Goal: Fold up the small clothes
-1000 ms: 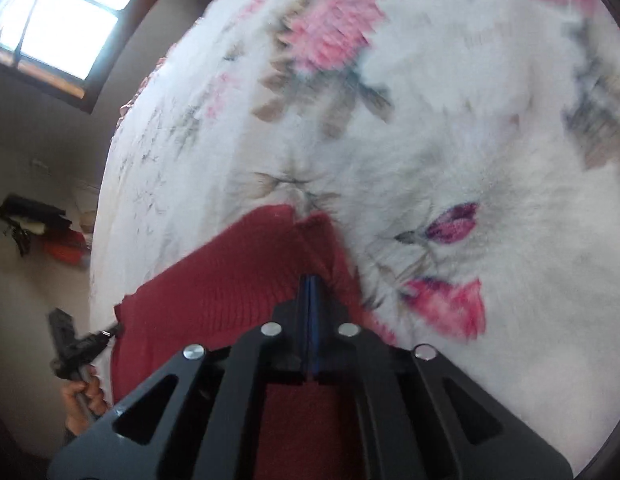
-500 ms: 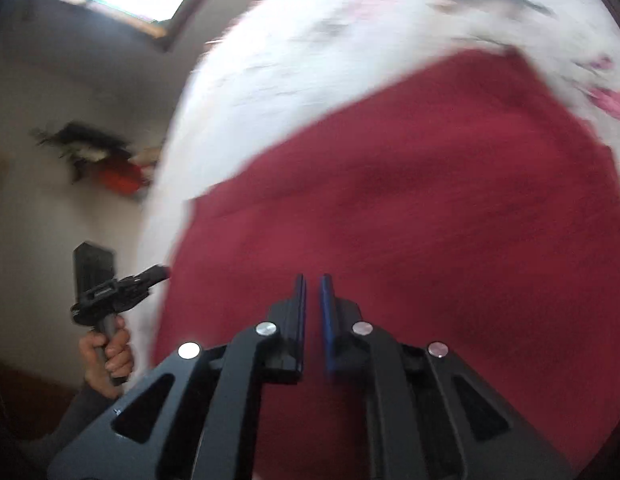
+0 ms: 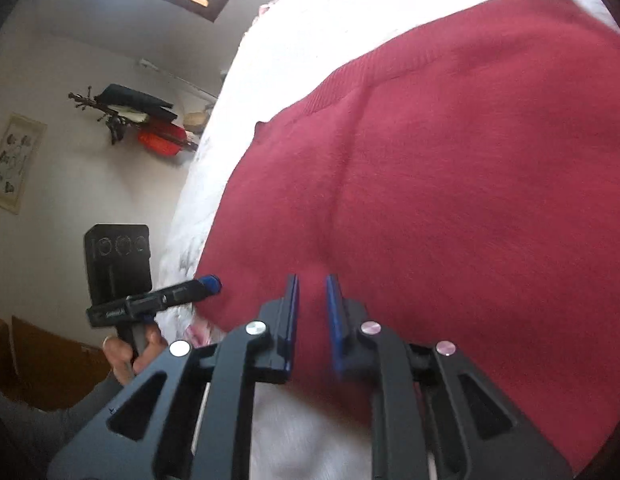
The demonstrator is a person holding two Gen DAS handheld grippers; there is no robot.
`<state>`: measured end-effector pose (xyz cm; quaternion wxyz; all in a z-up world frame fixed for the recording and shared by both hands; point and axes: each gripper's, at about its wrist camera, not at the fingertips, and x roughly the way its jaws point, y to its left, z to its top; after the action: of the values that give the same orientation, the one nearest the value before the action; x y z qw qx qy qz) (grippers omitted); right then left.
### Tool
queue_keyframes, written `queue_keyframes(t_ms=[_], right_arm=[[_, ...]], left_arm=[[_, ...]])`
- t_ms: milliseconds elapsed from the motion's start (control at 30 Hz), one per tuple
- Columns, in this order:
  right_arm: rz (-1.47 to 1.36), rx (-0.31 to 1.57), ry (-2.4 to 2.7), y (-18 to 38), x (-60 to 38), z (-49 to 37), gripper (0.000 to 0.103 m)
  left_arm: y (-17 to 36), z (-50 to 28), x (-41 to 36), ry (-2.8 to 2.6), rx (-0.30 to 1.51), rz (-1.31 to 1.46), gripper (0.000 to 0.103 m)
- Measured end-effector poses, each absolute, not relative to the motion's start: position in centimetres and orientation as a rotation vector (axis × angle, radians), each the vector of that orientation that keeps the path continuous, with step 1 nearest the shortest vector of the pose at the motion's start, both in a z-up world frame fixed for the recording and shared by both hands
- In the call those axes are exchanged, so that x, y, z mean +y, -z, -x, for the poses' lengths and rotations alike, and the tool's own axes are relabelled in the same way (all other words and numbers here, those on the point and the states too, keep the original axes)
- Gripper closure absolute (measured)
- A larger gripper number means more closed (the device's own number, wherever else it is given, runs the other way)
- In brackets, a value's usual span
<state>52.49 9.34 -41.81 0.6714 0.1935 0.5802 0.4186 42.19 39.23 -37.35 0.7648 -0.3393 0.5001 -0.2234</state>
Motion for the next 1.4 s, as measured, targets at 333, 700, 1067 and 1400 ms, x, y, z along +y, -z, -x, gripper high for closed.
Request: queue_keyframes(t_ms=[333,700,1067,1400], right_arm=[[-0.607,1.274,-0.63,43.5,-6.8,-53.7,0.103],[-0.317,1.21,-0.363,39.4,-7.0,-52.4,0.089],[0.714,0.782,-0.723,35.2,21.5,-32.6,0.037],[1.127,0.403,-0.685,39.5,34.7,-27.2,0.039]], left_arm=[[39.2,-39.3,44.9,0.379,1.119,0.813,0.096],[38.4,-37.5,52.6,0.24,1.016,0.951,0.064],[40.6,-36.4,57.9,0.296,0.808,1.149,0.027],[41.0,-34.0,59.4,0.359,0.67,1.188,0.026]])
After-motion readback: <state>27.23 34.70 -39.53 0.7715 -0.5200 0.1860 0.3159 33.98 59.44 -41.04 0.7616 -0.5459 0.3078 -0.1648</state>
